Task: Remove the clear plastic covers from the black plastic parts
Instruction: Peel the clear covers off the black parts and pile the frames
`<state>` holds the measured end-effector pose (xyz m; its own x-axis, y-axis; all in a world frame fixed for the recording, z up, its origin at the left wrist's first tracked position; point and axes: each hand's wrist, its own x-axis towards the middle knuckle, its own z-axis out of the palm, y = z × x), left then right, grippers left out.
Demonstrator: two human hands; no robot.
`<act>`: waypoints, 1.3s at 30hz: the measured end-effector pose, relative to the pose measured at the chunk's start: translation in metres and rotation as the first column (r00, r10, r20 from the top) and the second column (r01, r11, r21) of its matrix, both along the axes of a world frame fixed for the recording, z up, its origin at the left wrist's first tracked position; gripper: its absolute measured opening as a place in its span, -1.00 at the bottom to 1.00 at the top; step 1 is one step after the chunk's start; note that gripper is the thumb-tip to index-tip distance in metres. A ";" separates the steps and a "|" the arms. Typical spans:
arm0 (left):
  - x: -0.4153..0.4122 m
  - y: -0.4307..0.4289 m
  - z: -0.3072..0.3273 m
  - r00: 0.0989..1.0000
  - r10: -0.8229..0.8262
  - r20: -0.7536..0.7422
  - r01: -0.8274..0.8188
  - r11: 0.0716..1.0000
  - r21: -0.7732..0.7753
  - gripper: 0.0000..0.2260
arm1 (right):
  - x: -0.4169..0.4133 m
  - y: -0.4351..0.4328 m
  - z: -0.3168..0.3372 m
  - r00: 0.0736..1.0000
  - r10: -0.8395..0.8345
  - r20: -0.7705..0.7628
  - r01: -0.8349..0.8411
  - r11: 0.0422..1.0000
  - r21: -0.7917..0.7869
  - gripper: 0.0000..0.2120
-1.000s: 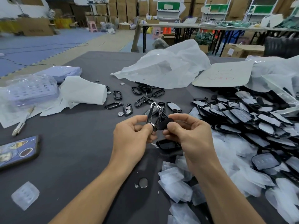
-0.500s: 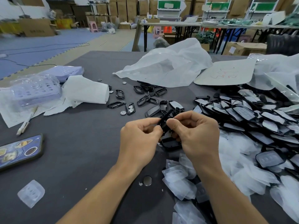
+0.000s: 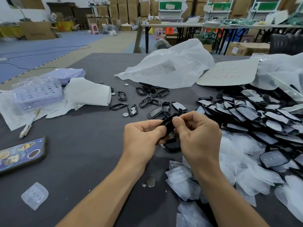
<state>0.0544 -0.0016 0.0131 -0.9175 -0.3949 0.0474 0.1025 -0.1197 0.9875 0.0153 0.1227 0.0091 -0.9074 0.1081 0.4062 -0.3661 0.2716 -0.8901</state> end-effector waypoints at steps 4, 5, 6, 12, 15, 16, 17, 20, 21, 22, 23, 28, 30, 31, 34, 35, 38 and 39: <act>0.003 0.003 0.002 1.000 -0.027 -0.007 0.028 0.985 0.167 -0.82 | 0.001 0.003 0.005 1.000 0.007 0.011 -0.007 1.000 -0.018 -0.80; 0.003 0.003 0.002 0.999 -0.047 -0.008 0.048 0.982 0.181 -0.79 | 0.000 0.003 0.005 0.997 0.066 0.038 -0.065 0.997 -0.041 -0.79; 0.003 0.003 0.003 0.997 -0.071 -0.010 0.072 0.980 0.187 -0.78 | -0.001 0.004 0.004 0.991 0.116 0.059 -0.113 0.992 -0.053 -0.74; 0.004 0.004 0.001 0.979 -0.203 -0.004 0.199 0.952 0.233 -0.83 | -0.002 0.002 0.000 0.996 0.072 0.058 -0.070 0.997 -0.044 -0.58; 0.002 0.004 -0.001 0.988 -0.154 0.021 0.145 0.961 0.234 -0.81 | -0.005 0.002 0.000 0.985 0.148 0.090 -0.139 0.986 -0.094 -0.66; 0.001 0.004 -0.002 0.990 -0.133 0.037 0.122 0.968 0.220 -0.83 | -0.005 0.002 0.000 0.973 0.196 0.118 -0.181 0.975 -0.125 -0.69; 0.000 0.003 -0.002 0.993 -0.109 0.052 0.096 0.975 0.200 -0.84 | -0.005 0.001 0.001 0.956 0.250 0.153 -0.225 0.961 -0.163 -0.73; -0.001 0.002 -0.005 0.994 -0.054 0.098 0.047 0.996 0.070 -0.82 | -0.005 0.003 0.002 0.915 0.338 0.222 -0.304 0.937 -0.173 -0.79; 0.000 0.001 -0.005 0.991 -0.047 0.122 0.045 0.999 0.025 -0.82 | -0.005 0.004 0.001 0.912 0.338 0.234 -0.308 0.939 -0.154 -0.79; 0.000 0.000 -0.005 0.988 -0.040 0.149 0.044 0.999 -0.019 -0.83 | -0.006 0.004 0.001 0.911 0.333 0.241 -0.307 0.941 -0.142 -0.79; 0.001 -0.001 -0.006 0.984 -0.027 0.175 0.041 0.996 -0.081 -0.83 | -0.006 0.005 0.000 0.913 0.327 0.245 -0.304 0.944 -0.129 -0.78; 0.005 -0.006 -0.002 0.977 0.003 0.215 0.074 0.934 -0.350 -0.83 | -0.003 0.005 0.002 0.940 0.265 0.217 -0.282 0.958 0.052 -0.77; 0.007 -0.005 -0.001 0.979 -0.010 0.202 0.094 0.906 -0.412 -0.86 | -0.003 0.006 0.003 0.942 0.250 0.222 -0.270 0.960 0.067 -0.75; 0.007 -0.003 -0.001 0.984 -0.007 0.180 0.084 0.902 -0.424 -0.86 | -0.004 0.007 0.004 0.945 0.239 0.225 -0.262 0.962 0.081 -0.74; 0.008 0.001 -0.005 0.996 0.025 0.086 0.014 0.903 -0.429 -0.79 | -0.006 0.007 0.004 0.948 0.218 0.231 -0.248 0.963 0.109 -0.67; 0.008 0.003 -0.005 0.998 0.040 0.054 -0.012 0.904 -0.428 -0.77 | -0.006 0.006 0.004 0.948 0.219 0.231 -0.248 0.963 0.104 -0.65; 0.009 0.007 -0.010 0.995 0.102 -0.012 -0.098 0.912 -0.397 -0.74 | -0.006 0.003 0.002 0.959 0.191 0.208 -0.225 0.962 0.154 -0.62; 0.008 0.007 -0.011 0.993 0.118 -0.015 -0.114 0.909 -0.400 -0.73 | -0.006 0.002 0.002 0.963 0.181 0.200 -0.217 0.960 0.175 -0.61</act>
<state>0.0629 0.0053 0.0022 -0.8676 -0.4483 0.2151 0.0821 0.2975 0.9512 0.0096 0.1252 0.0108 -0.9624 -0.1461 0.2288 -0.2683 0.3835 -0.8837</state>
